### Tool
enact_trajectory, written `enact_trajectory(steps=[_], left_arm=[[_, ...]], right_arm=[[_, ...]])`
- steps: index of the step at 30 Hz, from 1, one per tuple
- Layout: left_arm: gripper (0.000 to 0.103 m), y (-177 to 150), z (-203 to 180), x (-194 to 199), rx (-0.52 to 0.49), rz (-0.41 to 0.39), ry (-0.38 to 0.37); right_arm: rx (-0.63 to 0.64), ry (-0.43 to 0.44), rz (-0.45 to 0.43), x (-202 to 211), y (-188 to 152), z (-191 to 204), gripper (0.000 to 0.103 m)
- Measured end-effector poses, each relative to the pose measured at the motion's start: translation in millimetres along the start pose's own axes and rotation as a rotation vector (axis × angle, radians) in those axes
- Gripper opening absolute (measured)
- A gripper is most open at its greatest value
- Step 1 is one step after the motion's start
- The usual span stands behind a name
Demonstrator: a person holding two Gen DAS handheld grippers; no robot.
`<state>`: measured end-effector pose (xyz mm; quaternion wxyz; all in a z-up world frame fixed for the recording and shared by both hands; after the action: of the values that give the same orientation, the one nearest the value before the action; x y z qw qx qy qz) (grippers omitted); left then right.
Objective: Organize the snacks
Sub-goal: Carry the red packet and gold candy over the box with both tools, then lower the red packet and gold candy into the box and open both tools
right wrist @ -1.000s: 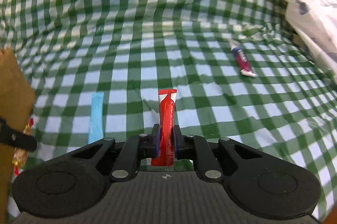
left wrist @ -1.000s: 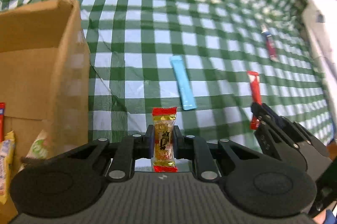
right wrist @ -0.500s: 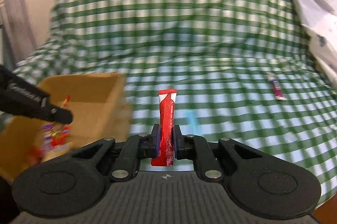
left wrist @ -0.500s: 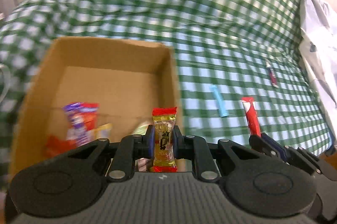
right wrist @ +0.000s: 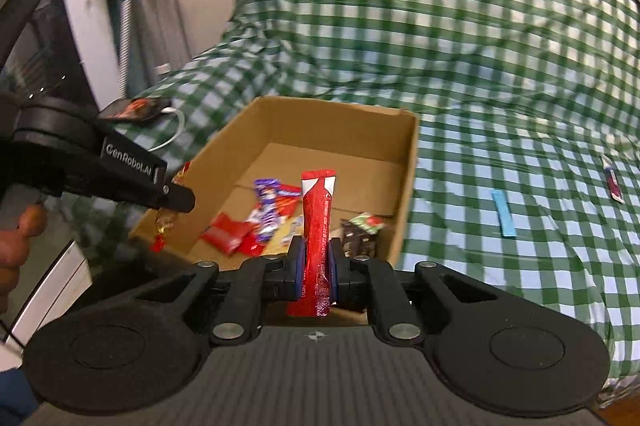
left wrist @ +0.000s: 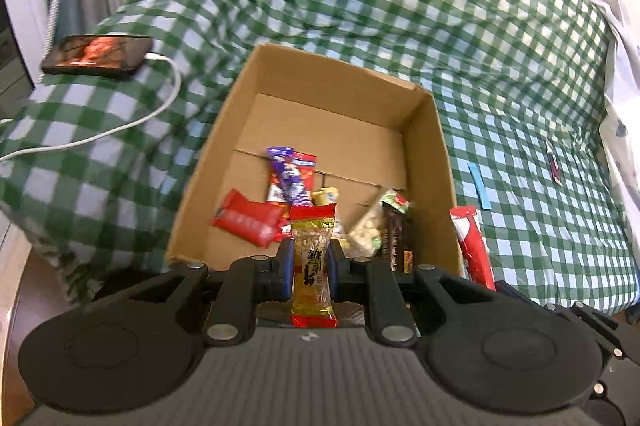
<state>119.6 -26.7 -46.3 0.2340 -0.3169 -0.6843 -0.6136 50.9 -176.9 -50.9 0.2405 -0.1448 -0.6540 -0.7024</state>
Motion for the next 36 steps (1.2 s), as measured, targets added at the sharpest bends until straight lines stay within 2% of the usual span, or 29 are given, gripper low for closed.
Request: enact_trajectory(steps=[7, 18, 36], left_arm=[[0.018, -9.0, 14.3, 23.3, 0.007, -0.042, 0.0], [0.018, -15.9, 18.8, 37.9, 0.012, -0.065, -0.003], [0.018, -10.5, 15.4, 17.2, -0.015, -0.041, -0.011]], right_arm=[[0.045, 0.002, -0.016, 17.5, -0.9, 22.9, 0.013], [0.081, -0.004, -0.035, 30.8, -2.2, 31.8, 0.013], [0.07, -0.001, 0.008, 19.7, -3.6, 28.6, 0.013]])
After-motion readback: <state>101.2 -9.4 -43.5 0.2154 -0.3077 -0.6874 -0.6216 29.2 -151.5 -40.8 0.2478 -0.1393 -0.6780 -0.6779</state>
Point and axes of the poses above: each gripper's, at about its wrist camera, not at the fingertips, and x roughly against the way its jaws point, z to its left, y to its top, the point moved 4 cm from there along -x, roughly the way its jaws point, and after that the axes turned 8 degrees about -z, right-handed, at the moved point
